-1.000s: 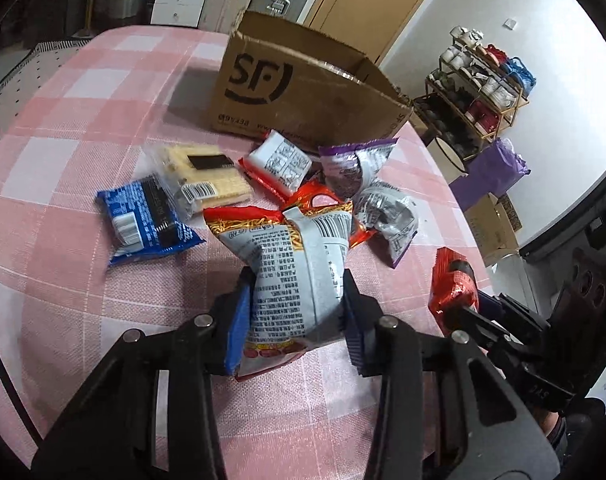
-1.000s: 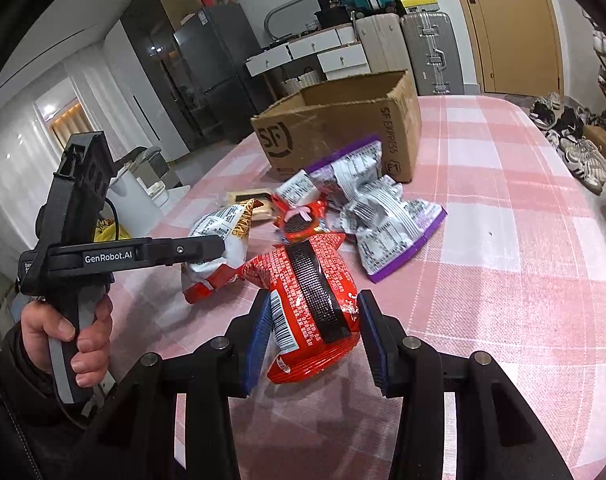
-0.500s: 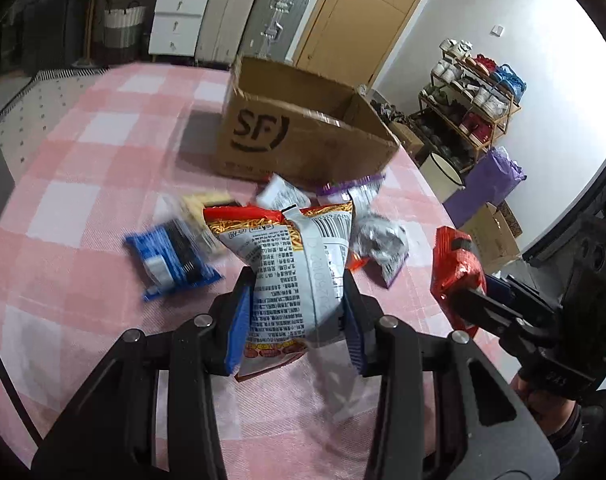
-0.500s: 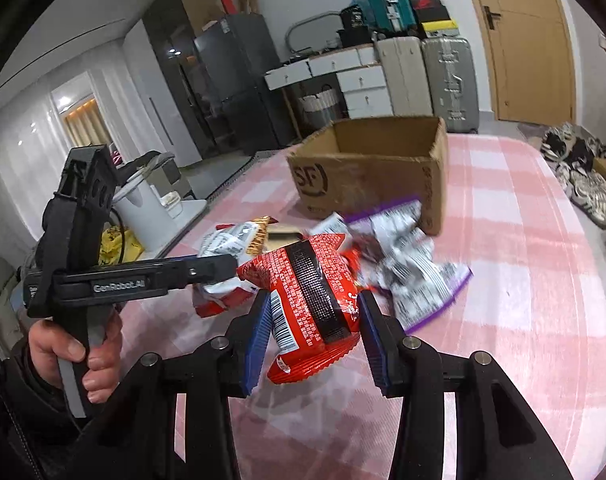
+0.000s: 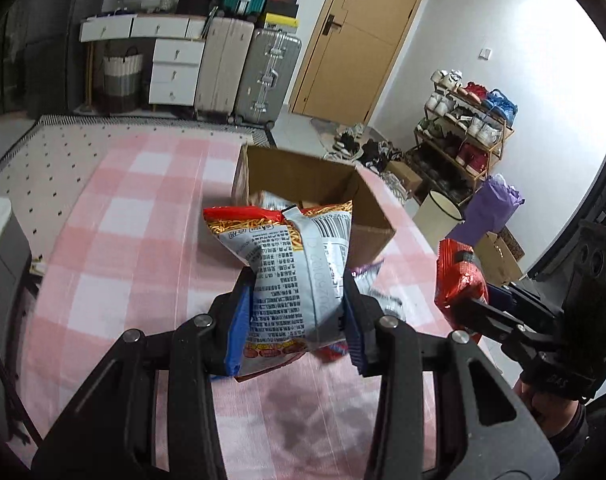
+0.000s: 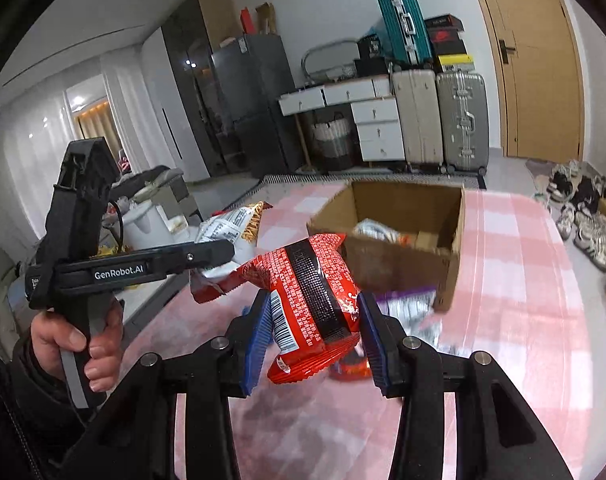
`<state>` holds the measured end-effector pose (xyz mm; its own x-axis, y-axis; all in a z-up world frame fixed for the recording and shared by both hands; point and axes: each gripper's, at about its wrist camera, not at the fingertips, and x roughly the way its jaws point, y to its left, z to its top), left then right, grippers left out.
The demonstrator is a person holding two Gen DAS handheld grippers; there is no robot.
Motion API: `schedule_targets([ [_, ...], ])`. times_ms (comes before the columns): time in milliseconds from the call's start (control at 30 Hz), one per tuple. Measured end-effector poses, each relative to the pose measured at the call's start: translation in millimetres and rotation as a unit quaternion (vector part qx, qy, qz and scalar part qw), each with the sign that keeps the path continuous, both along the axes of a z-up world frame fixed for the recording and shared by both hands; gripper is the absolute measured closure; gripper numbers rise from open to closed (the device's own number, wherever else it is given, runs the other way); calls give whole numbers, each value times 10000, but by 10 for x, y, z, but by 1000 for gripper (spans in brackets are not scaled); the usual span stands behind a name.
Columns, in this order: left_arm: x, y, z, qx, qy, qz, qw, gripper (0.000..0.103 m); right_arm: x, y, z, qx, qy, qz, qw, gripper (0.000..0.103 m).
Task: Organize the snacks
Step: 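Carry both bags over the box and open both tools to drop them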
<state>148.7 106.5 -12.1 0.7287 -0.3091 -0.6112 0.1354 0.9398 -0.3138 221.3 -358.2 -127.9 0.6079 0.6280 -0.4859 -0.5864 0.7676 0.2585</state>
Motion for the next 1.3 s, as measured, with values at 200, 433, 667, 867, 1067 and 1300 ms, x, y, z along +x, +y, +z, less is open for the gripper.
schedule_targets([
  [200, 74, 37, 318, 102, -173, -136, 9997, 66, 130, 75, 235, 57, -197, 13, 9998, 60],
  [433, 297, 34, 628, 150, -227, -280, 9992, 66, 356, 157, 438, 19, -257, 36, 9997, 60],
  [667, 705, -15, 838, 214, -183, -299, 9992, 66, 654, 128, 644, 89, -322, -84, 9994, 60],
  [867, 1114, -151, 926, 266, -167, -285, 9991, 66, 1061, 58, 789, 104, -266, -227, 9993, 60],
  [1067, 1576, -215, 971, 327, -146, -289, 9989, 66, 1455, 51, 854, 92, -207, -306, 9993, 60],
  [1300, 2225, -330, 803, 60, 75, -310, 9995, 65, 1926, 77, 724, 101, 56, -415, 9991, 60],
])
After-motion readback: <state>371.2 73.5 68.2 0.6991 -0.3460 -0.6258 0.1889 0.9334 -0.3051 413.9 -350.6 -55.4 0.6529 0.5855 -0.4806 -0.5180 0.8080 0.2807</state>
